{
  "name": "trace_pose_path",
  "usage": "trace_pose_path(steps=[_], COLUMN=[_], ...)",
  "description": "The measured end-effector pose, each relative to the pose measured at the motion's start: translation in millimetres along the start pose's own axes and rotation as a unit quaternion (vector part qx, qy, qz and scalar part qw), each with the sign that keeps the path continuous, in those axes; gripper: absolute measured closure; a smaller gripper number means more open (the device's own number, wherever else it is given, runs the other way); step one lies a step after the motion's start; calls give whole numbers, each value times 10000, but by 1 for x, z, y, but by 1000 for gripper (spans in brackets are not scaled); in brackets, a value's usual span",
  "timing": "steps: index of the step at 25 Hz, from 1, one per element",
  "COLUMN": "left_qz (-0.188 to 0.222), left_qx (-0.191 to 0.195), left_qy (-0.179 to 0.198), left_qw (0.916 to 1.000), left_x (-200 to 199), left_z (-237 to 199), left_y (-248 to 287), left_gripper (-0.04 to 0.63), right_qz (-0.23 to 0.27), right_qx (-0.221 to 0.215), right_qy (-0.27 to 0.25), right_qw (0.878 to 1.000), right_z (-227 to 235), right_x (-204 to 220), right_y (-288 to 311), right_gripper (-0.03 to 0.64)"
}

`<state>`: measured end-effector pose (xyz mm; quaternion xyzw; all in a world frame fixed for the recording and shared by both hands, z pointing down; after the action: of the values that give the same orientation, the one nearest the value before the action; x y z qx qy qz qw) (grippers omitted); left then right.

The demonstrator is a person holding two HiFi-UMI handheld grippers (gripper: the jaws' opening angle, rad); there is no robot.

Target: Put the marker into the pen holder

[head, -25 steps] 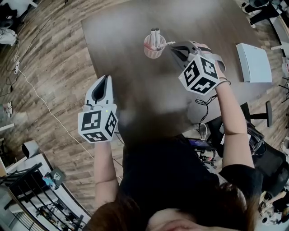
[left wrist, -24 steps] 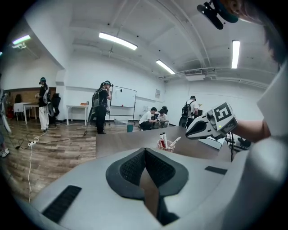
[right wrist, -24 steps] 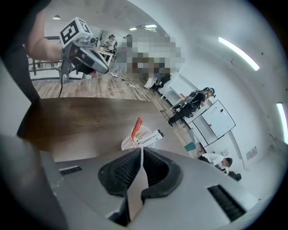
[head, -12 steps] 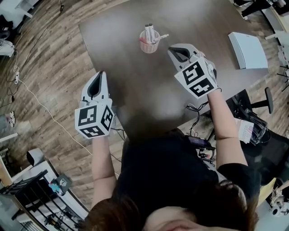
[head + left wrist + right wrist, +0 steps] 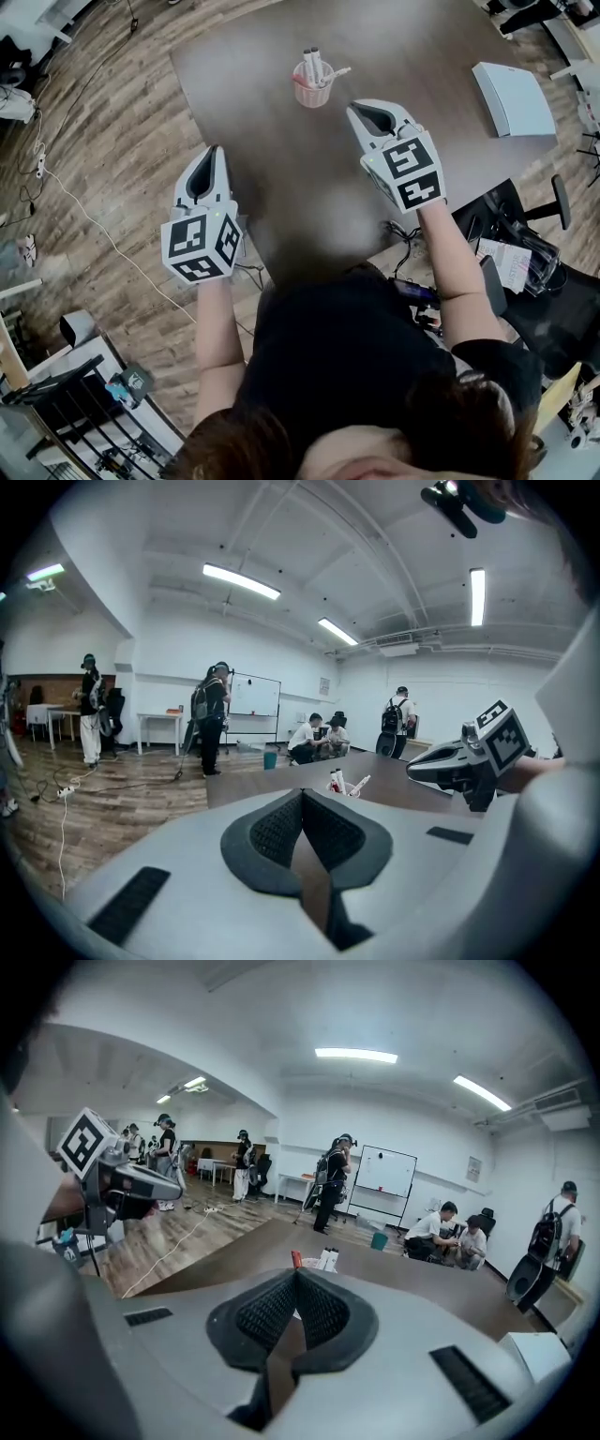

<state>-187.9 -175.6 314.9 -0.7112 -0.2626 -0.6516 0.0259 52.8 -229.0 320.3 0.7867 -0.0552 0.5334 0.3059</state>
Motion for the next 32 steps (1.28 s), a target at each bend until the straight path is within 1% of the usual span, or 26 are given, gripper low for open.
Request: trace_pose_path(steps=[4, 10, 12, 19, 26, 32], left_qz=[0, 40, 36, 7, -29, -26], left_qx=[-4, -75, -99, -116, -151, -145], left_qy=[-33, -134, -162, -204, -212, -190], left_qw=[10000, 9999, 9998, 9997, 9997, 9997], left_x=[5, 8, 10, 14, 16, 15], left_z=[4, 3, 2, 5, 4, 5], left_y=[-5, -10, -12, -16, -18, -19], left_gripper=[568, 568, 568, 568, 568, 568], right_qz=[105, 162, 168, 164, 175, 159], right_qx=[62, 24, -17, -98, -81, -21], right_qy=[333, 812, 899, 1015, 1102, 899], right_qw=[9994, 9966, 9958, 9947, 9937, 9958], right_z=[-6, -11, -14, -20, -19, -19], right_x=[3, 9, 9, 12, 12, 14], right_y=[-6, -8, -8, -10, -6, -4], right_gripper=[598, 598, 598, 598, 598, 598])
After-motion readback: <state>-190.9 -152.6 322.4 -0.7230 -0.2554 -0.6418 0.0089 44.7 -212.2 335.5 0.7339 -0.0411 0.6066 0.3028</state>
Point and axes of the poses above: the fingertips, and each gripper's own axes: y forward along the fingers, z to its right, x out of its underside, the point moved 4 cm from there along -y, backward along the fingers, and after that the axes turned 7 degrees about x, right-handed, at the moved point
